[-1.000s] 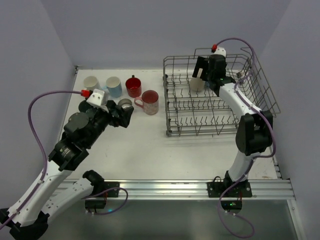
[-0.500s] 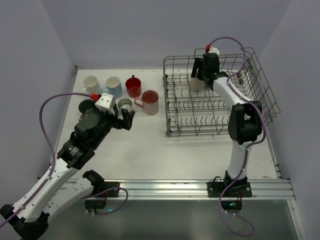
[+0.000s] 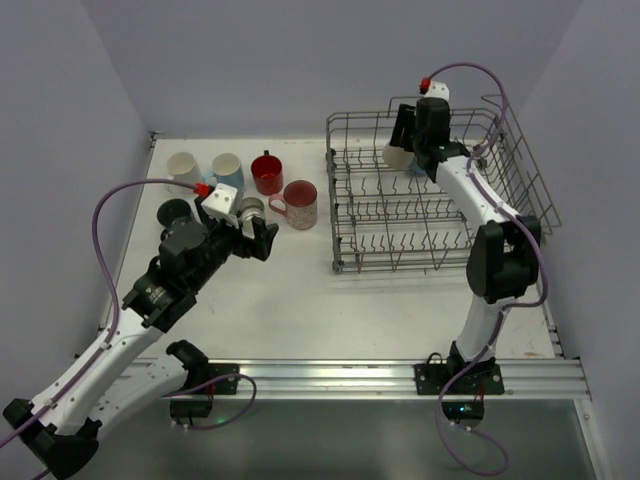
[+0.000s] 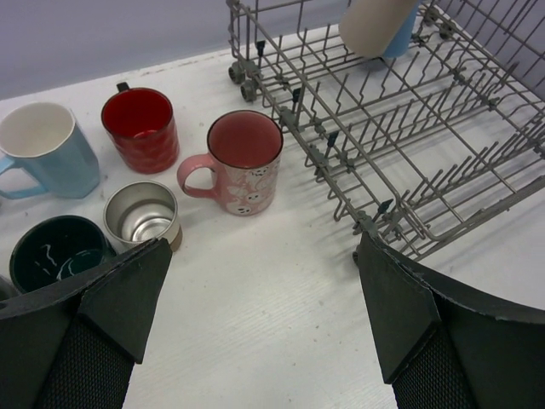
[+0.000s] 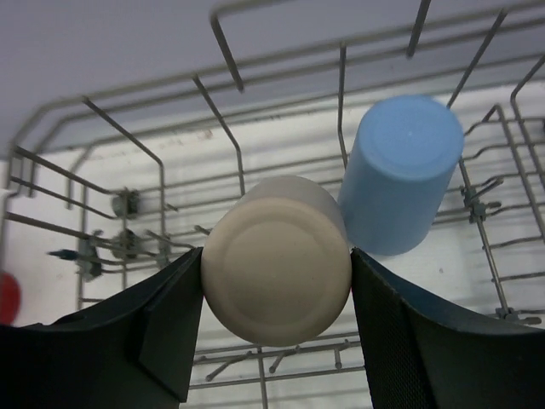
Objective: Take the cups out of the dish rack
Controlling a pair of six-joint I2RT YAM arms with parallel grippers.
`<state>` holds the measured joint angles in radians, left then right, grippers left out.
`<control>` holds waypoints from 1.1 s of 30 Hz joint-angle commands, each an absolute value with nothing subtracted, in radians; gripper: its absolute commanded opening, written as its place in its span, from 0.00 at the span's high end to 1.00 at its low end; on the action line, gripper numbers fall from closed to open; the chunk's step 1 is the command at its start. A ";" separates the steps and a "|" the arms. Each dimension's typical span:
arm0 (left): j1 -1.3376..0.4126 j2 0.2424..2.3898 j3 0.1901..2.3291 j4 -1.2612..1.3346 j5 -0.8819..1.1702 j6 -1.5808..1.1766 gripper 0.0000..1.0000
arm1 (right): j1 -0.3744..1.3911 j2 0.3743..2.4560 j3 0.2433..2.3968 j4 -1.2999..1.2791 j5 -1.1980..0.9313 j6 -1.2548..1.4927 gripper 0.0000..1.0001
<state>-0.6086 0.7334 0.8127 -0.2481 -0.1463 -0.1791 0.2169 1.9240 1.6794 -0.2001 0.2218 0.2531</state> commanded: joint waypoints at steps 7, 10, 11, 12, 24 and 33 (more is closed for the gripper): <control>-0.601 0.801 0.936 -0.135 0.076 -0.325 0.00 | 0.219 1.429 1.406 0.027 0.013 0.427 0.58; -0.601 0.843 0.956 -0.062 0.173 -0.431 0.00 | 0.218 1.318 1.225 0.153 -0.162 0.568 0.58; -0.601 0.856 0.960 -0.043 0.196 -0.454 0.00 | 0.218 1.249 1.179 0.188 -0.210 0.610 0.58; -0.601 0.868 0.965 -0.019 0.234 -0.477 0.00 | 0.218 1.215 1.136 0.225 -0.303 0.647 0.58; -0.591 1.037 0.996 0.142 0.348 -0.837 0.00 | 0.218 0.971 0.710 0.705 -0.643 1.081 0.58; -0.584 1.140 0.968 0.336 0.500 -1.006 0.04 | 0.218 1.063 0.647 0.920 -0.742 1.236 0.58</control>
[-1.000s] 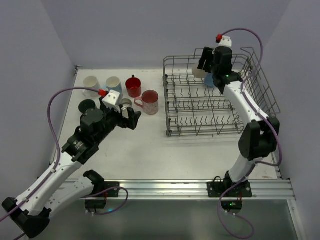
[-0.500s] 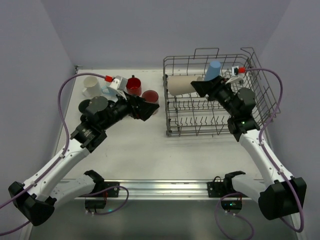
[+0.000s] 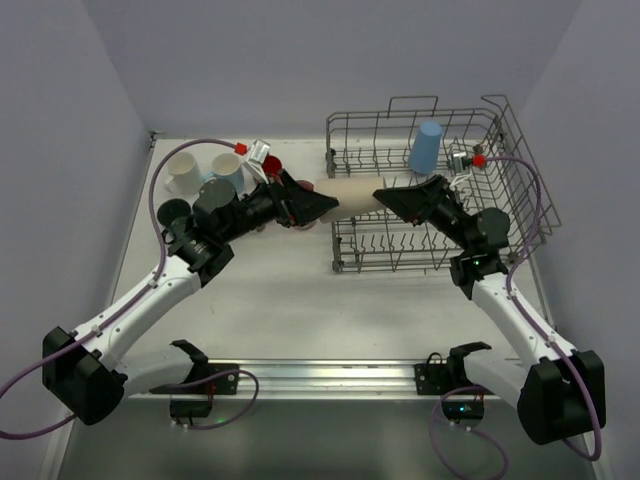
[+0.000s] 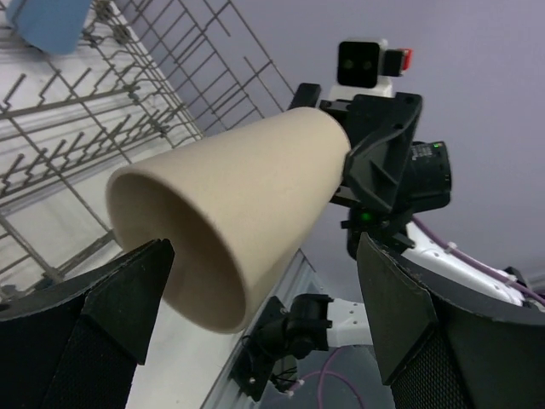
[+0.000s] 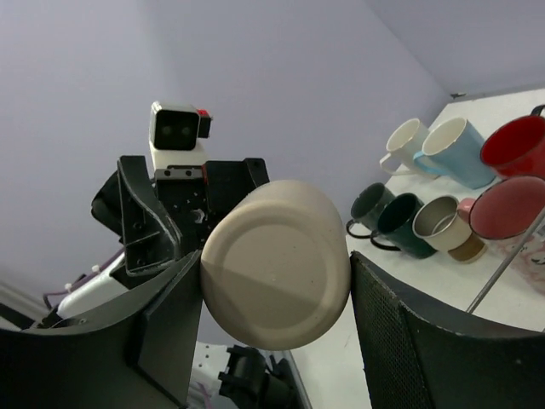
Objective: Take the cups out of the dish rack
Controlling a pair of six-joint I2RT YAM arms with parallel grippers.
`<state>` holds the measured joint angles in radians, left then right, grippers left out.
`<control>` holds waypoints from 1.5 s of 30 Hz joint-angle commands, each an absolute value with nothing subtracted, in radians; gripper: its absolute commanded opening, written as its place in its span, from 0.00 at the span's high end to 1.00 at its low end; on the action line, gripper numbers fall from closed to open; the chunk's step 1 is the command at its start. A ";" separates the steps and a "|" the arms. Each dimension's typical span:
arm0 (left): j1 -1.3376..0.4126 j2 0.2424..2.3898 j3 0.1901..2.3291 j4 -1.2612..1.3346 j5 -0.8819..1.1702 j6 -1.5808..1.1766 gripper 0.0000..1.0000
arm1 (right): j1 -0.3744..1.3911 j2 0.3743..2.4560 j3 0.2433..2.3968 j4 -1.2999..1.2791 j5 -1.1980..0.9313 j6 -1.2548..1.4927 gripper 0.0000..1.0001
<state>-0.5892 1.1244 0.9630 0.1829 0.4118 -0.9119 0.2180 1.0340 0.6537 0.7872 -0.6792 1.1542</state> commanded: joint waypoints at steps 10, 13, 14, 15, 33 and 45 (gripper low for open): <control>-0.584 1.151 0.957 0.428 0.526 -1.029 0.86 | 0.232 1.118 0.637 0.920 -0.747 1.238 0.56; -0.583 1.138 0.969 0.397 0.502 -0.990 1.00 | 0.239 1.141 0.643 0.926 -0.756 1.241 0.42; -0.584 1.131 0.973 0.365 0.489 -0.976 1.00 | 0.242 1.144 0.643 0.928 -0.762 1.243 0.25; -0.584 1.114 0.988 0.339 0.457 -0.957 1.00 | 0.242 1.146 0.641 0.930 -0.765 1.241 0.17; -0.587 1.176 1.335 -0.859 -0.227 -0.278 1.00 | 0.241 0.927 0.756 0.258 -0.497 0.746 0.01; -0.621 1.367 1.229 -0.848 -0.281 -0.232 1.00 | 0.242 0.928 0.758 0.199 -0.456 0.703 0.01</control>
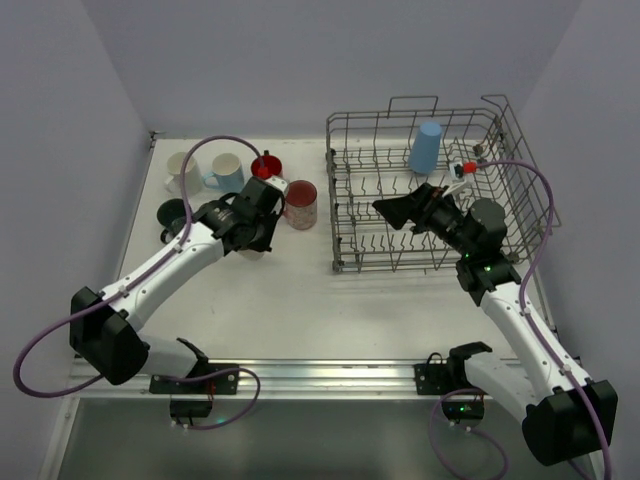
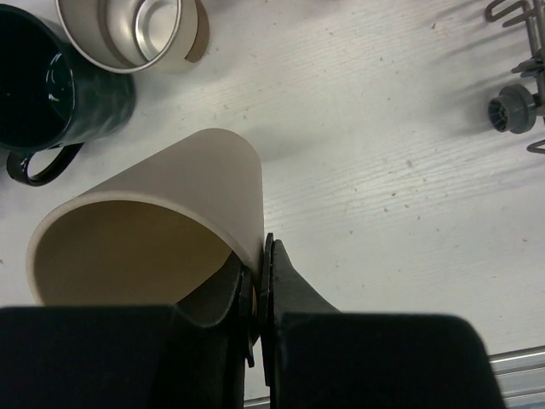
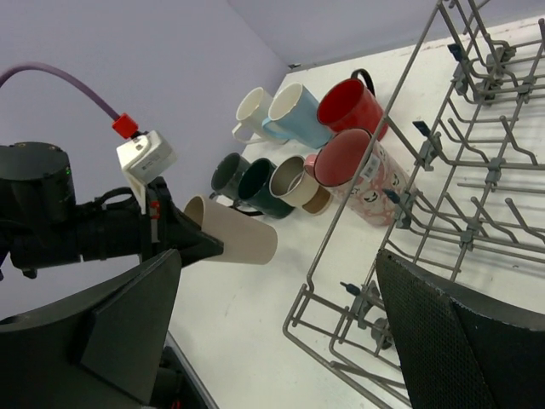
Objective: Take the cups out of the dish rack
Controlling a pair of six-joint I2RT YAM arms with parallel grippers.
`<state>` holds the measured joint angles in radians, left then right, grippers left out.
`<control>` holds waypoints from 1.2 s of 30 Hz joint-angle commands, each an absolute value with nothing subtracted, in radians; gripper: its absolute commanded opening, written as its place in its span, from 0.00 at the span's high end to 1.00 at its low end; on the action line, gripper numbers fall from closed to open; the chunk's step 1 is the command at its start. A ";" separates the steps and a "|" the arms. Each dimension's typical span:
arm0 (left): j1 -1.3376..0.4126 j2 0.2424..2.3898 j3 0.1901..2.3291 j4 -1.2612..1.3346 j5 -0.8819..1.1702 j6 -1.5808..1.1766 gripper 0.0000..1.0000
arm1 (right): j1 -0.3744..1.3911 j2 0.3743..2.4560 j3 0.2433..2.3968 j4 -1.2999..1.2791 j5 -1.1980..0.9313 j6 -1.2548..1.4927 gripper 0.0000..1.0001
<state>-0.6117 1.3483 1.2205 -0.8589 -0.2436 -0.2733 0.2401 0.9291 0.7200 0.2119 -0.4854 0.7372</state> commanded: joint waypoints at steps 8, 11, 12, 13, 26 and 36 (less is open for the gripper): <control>-0.647 1.482 1.206 -0.798 -0.265 -0.218 1.00 | 0.242 0.928 0.761 0.169 -0.419 0.669 0.01; -0.649 1.512 1.197 -0.775 -0.259 -0.216 1.00 | 0.242 0.928 0.761 0.164 -0.414 0.663 0.01; -0.650 1.526 1.200 -0.770 -0.252 -0.216 1.00 | 0.242 0.931 0.759 0.164 -0.413 0.661 0.01; -0.650 1.534 1.201 -0.769 -0.250 -0.215 1.00 | 0.242 0.931 0.759 0.166 -0.411 0.660 0.01; -0.652 1.574 1.186 -0.744 -0.259 -0.218 0.63 | 0.241 0.951 0.787 0.107 -0.322 0.603 0.01; -0.650 1.485 1.219 -0.764 -0.325 -0.221 0.32 | 0.239 1.031 0.931 -0.030 -0.132 0.450 0.01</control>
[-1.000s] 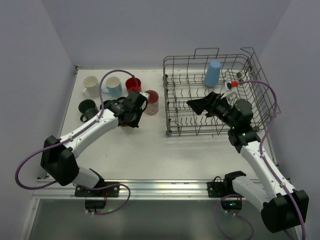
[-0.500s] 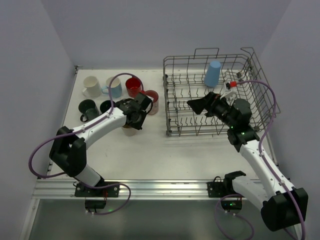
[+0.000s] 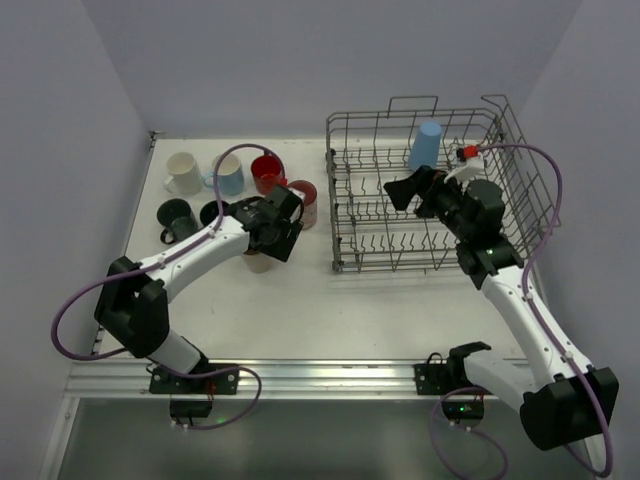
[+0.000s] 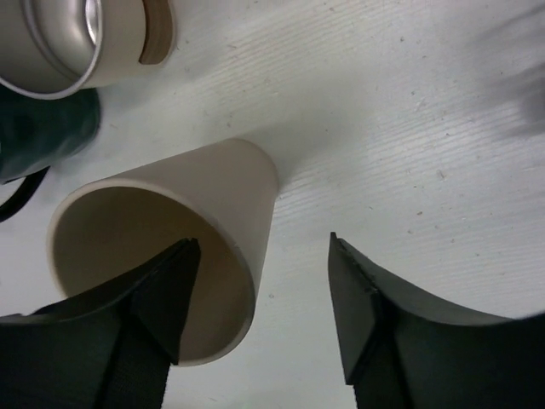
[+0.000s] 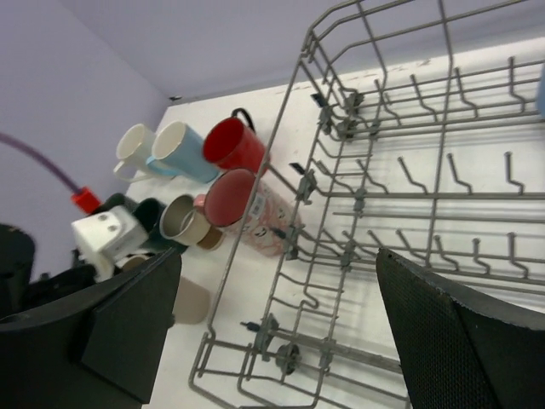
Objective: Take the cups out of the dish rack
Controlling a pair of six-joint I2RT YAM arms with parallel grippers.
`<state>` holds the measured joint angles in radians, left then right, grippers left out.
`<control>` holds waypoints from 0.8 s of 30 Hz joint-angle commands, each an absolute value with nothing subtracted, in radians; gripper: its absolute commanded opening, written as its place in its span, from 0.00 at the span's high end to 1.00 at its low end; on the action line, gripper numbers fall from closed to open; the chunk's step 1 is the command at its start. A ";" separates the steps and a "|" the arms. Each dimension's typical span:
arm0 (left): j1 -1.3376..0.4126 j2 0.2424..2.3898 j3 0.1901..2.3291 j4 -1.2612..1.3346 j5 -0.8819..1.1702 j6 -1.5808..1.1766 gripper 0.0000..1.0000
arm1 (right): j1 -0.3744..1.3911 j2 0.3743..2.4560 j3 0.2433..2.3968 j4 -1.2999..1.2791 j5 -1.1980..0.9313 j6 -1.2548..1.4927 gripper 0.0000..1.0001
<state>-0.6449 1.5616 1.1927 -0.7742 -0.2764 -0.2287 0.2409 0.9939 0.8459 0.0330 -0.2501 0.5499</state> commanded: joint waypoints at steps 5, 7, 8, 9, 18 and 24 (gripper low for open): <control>-0.652 1.350 1.275 -0.758 -0.393 -0.241 0.02 | 0.235 1.135 1.057 -0.109 0.073 0.345 0.01; -0.652 1.290 1.278 -0.712 -0.396 -0.250 0.00 | 0.227 1.195 1.094 -0.118 0.116 0.324 0.01; -0.650 1.226 1.278 -0.694 -0.393 -0.259 0.00 | 0.222 1.221 1.139 -0.124 0.150 0.307 0.01; -0.650 1.188 1.273 -0.674 -0.388 -0.262 0.00 | 0.215 1.276 1.166 -0.135 0.158 0.299 0.01; -0.650 0.695 0.931 -0.230 -0.153 -0.247 0.00 | 0.163 1.678 1.489 -0.140 0.325 0.204 0.01; -0.650 0.618 0.879 -0.222 -0.184 -0.193 0.00 | 0.118 1.919 1.725 -0.162 0.347 0.158 0.01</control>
<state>-0.6487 0.6250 0.9073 -0.2981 -0.1940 -0.2317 0.1459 1.8660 1.6081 -0.1516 0.2905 0.2077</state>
